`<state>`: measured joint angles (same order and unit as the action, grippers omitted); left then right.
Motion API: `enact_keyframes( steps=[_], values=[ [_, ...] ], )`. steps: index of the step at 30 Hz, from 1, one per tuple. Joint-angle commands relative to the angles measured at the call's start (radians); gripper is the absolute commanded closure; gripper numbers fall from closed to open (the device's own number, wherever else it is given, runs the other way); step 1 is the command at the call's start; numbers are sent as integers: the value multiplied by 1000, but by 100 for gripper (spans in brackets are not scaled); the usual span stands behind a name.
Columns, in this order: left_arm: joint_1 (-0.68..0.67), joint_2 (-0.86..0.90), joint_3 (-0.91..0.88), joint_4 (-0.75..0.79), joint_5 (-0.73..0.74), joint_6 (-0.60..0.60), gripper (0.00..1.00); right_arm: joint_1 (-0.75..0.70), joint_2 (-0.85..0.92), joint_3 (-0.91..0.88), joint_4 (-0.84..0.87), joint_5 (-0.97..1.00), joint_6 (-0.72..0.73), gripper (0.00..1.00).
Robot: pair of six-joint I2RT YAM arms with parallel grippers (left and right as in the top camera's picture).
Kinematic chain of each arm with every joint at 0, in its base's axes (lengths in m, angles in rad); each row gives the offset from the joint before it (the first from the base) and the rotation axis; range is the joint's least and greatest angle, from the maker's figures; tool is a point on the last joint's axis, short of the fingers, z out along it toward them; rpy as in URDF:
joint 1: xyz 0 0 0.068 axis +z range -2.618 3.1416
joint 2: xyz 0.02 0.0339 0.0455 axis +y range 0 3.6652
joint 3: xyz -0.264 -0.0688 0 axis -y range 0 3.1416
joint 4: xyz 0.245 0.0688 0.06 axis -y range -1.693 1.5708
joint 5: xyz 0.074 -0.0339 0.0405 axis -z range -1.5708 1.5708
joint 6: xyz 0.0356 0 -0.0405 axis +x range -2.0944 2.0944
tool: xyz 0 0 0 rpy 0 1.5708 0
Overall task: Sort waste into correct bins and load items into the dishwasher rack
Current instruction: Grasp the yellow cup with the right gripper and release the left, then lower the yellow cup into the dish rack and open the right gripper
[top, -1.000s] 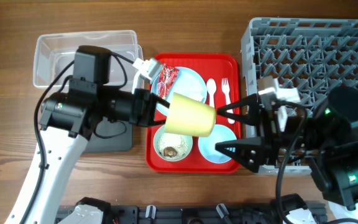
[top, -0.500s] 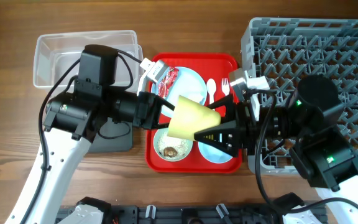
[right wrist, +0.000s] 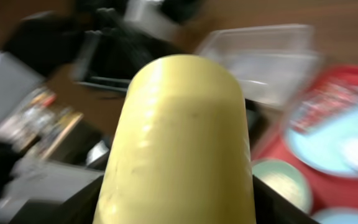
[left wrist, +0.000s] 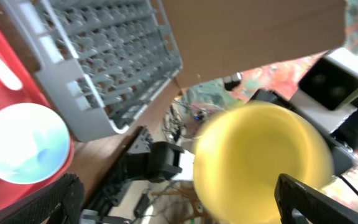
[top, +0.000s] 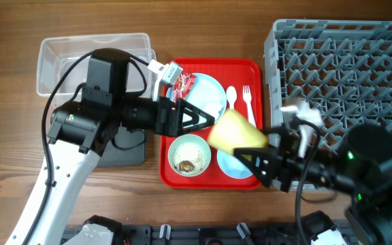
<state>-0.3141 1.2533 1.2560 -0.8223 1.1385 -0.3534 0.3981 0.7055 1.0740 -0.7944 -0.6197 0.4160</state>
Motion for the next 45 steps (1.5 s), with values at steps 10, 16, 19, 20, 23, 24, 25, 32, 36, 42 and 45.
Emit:
enact_keyframes(
  steps=[10,16,19,20,23,24,25,32,36,42,45],
  values=[
    [-2,-10,6,-67,-97,10,0,-67,36,108,-501,806,137,45],
    [-2,-10,6,-73,-97,11,0,-81,210,108,-592,852,161,44],
    [-2,-10,6,-74,-97,10,0,-116,302,108,-594,858,159,44],
    [-2,-10,6,-77,-97,10,0,-130,330,108,-596,852,154,44],
    [-2,-10,6,-89,-97,10,0,-177,411,106,-602,808,79,44],
    [-2,-10,6,-92,-97,10,0,-192,436,106,-605,806,64,44],
    [-2,-10,6,-95,-97,10,0,-208,460,106,-605,806,49,44],
    [-2,-10,6,-108,-97,10,0,-327,577,105,-571,618,-143,44],
    [-2,-10,6,-107,-97,10,0,-356,602,95,-557,619,-143,44],
    [-2,-10,6,-127,-97,10,0,-360,617,94,-559,618,-135,12],
    [-2,-11,7,-134,-97,10,0,-360,607,95,-559,617,-127,7]
  ],
)
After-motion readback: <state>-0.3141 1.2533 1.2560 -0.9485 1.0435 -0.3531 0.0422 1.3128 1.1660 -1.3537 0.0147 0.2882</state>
